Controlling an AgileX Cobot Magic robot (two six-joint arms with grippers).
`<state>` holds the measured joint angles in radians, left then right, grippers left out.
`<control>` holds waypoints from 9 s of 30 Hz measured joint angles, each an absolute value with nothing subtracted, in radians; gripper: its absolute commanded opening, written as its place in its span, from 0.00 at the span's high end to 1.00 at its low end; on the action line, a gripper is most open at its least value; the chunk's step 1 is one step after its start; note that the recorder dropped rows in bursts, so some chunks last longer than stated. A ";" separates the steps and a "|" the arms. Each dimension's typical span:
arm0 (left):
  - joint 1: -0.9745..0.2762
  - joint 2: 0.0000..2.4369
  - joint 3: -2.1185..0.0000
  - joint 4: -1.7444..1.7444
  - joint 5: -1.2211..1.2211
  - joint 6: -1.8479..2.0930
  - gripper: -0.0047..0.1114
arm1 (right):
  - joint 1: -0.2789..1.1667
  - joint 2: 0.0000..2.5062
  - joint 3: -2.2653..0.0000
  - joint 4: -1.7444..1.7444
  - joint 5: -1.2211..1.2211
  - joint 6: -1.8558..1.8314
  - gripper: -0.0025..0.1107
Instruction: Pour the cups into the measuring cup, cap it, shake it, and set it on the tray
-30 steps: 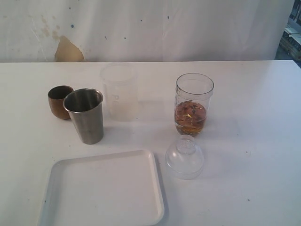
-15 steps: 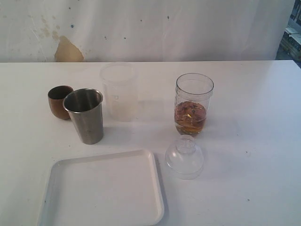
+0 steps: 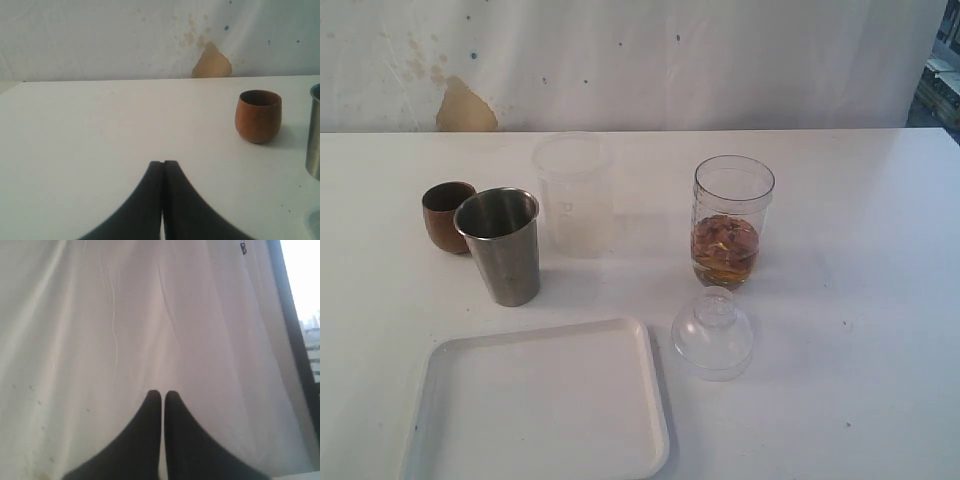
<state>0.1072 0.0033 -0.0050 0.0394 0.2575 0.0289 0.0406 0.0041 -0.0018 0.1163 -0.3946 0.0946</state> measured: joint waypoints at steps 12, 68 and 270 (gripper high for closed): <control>0.107 0.003 -0.005 0.039 0.258 0.029 0.96 | 0.041 0.097 -0.126 0.059 -0.362 0.258 0.25; 0.107 0.003 -0.005 0.039 0.258 0.029 0.96 | 0.041 1.941 -0.463 -0.809 -1.111 0.148 0.69; 0.107 0.003 -0.005 0.039 0.258 0.029 0.96 | 0.041 1.835 -0.806 -1.146 -0.641 0.826 0.19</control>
